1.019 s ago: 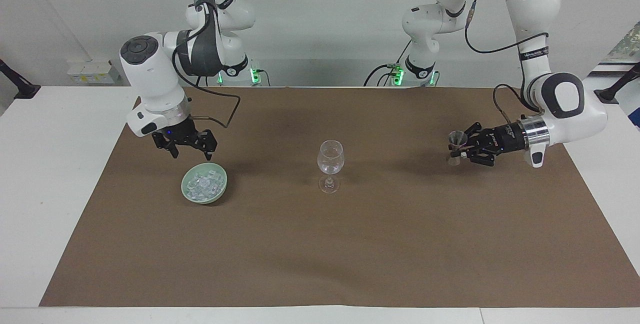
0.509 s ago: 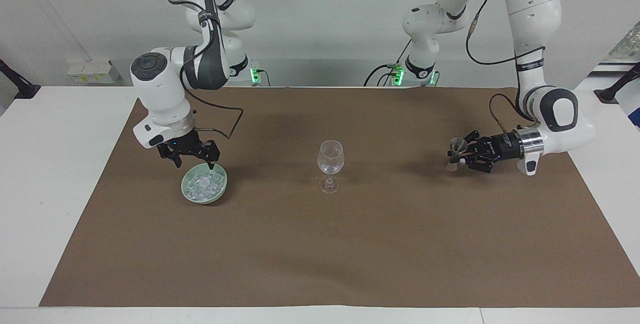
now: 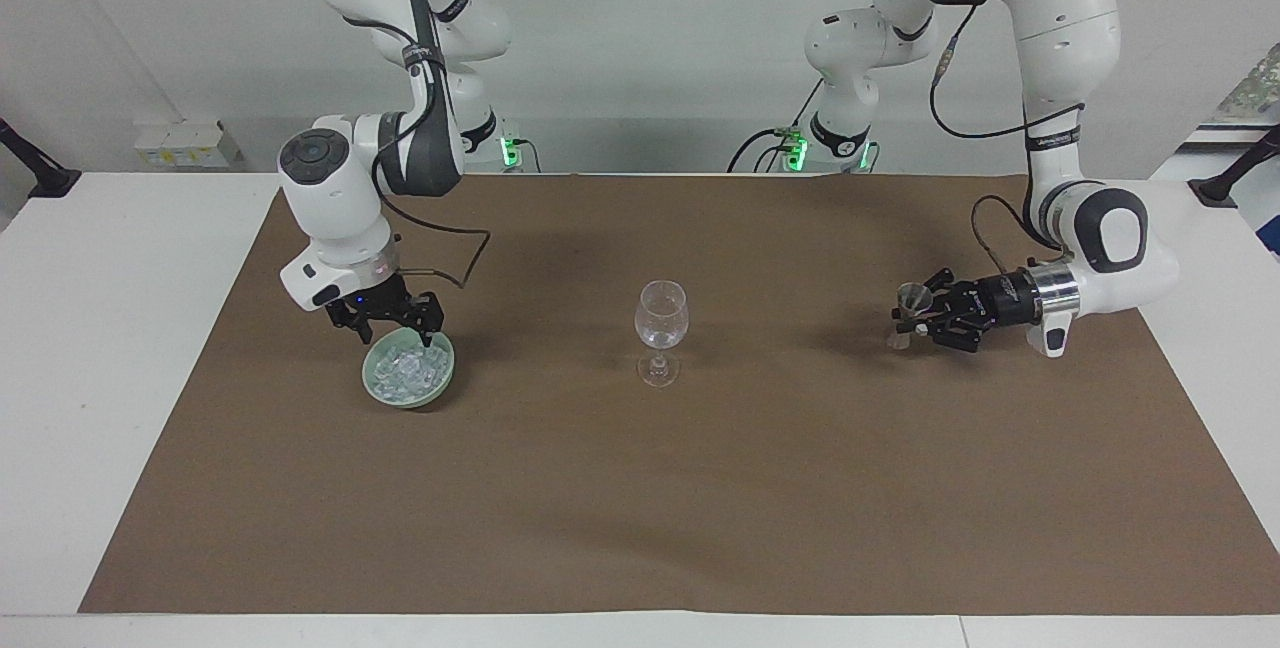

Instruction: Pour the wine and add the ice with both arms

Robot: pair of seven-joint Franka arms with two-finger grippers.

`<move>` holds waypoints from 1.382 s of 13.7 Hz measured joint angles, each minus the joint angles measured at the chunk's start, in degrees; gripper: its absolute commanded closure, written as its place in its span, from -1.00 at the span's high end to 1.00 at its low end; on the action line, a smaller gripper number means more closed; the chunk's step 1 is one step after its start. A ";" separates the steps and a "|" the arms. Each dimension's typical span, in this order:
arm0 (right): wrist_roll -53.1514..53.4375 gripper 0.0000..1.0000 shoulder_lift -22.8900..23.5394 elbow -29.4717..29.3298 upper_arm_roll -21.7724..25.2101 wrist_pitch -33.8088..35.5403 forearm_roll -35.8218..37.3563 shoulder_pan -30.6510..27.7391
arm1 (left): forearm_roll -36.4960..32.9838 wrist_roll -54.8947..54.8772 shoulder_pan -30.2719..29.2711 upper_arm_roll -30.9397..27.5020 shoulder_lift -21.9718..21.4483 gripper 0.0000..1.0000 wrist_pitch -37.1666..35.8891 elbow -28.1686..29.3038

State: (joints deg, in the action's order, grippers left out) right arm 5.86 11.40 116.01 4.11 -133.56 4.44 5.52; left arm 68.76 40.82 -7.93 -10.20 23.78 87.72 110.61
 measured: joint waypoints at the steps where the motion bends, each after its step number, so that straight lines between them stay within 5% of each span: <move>1: 0.00 0.64 0.32 0.02 0.00 -0.19 0.19 0.00 | 0.00 -0.32 -0.09 -0.01 0.12 -1.00 0.00 0.00; 4: -0.01 0.41 1.00 0.04 0.00 -0.21 0.38 0.00 | 0.00 -1.06 -0.54 -0.04 0.60 -1.00 0.14 0.00; 19: -0.01 0.21 2.04 0.05 -0.02 -0.21 1.55 0.39 | 0.02 -4.97 -0.71 -0.09 3.08 -1.00 1.09 0.48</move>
State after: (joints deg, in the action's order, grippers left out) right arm 5.86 13.44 116.06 4.09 -133.77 5.99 5.91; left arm 68.78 35.85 -8.63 -10.29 26.86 88.81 111.09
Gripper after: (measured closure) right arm 0.379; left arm 0.780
